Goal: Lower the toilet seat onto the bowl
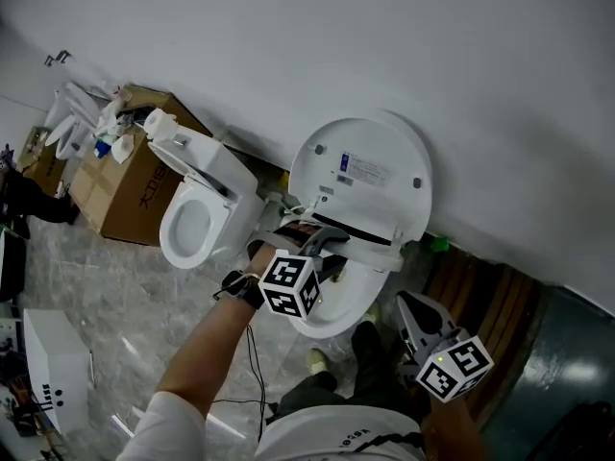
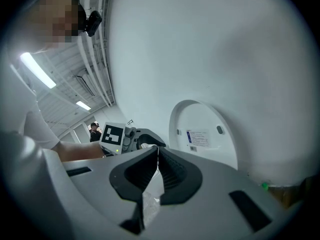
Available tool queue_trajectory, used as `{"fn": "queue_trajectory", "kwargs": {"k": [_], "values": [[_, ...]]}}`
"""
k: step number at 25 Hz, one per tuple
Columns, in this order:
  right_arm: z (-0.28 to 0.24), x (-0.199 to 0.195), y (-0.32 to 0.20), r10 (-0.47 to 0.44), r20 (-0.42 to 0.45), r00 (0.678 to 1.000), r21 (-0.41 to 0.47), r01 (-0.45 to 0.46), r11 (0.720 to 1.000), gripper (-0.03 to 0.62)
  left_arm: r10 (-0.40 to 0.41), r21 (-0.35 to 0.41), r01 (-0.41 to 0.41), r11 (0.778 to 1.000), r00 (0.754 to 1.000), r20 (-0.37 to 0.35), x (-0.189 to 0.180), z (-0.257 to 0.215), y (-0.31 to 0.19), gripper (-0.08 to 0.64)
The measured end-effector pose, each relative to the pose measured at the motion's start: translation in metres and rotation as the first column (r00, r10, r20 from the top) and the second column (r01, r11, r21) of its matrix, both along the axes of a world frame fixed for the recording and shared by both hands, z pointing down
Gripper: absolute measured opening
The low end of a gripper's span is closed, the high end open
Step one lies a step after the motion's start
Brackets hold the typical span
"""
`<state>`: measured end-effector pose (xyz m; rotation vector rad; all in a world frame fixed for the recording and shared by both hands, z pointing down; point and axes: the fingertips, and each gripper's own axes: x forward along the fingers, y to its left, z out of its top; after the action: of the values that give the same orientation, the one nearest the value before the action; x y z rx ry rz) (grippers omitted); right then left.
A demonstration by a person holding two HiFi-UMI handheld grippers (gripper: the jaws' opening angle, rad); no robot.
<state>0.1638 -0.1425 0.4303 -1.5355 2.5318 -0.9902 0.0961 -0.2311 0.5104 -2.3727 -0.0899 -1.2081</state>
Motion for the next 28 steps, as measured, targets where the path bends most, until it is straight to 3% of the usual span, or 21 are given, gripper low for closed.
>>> {"fn": "queue_trajectory", "kwargs": {"k": [4, 12, 22, 28], "values": [[0.003, -0.001, 0.021, 0.035, 0.014, 0.999, -0.009, -0.035, 0.999, 0.017, 0.024, -0.012, -0.023, 1.000, 1.000, 0.016, -0.018, 0.009, 0.032, 0.164], [0.014, -0.024, 0.059, 0.088, 0.040, 0.995, -0.020, -0.087, 0.996, 0.017, -0.011, -0.063, 0.010, 0.998, 1.000, -0.018, -0.062, 0.045, 0.112, 0.163], [0.055, -0.062, 0.105, 0.105, 0.030, 0.994, -0.063, -0.103, 0.993, 0.017, -0.044, -0.168, 0.038, 0.985, 0.998, -0.035, -0.112, 0.122, 0.201, 0.164], [0.088, -0.085, 0.129, 0.099, 0.026, 0.995, -0.105, -0.095, 0.990, 0.017, -0.062, -0.170, 0.052, 0.984, 0.997, -0.053, -0.133, 0.173, 0.237, 0.169]]}}
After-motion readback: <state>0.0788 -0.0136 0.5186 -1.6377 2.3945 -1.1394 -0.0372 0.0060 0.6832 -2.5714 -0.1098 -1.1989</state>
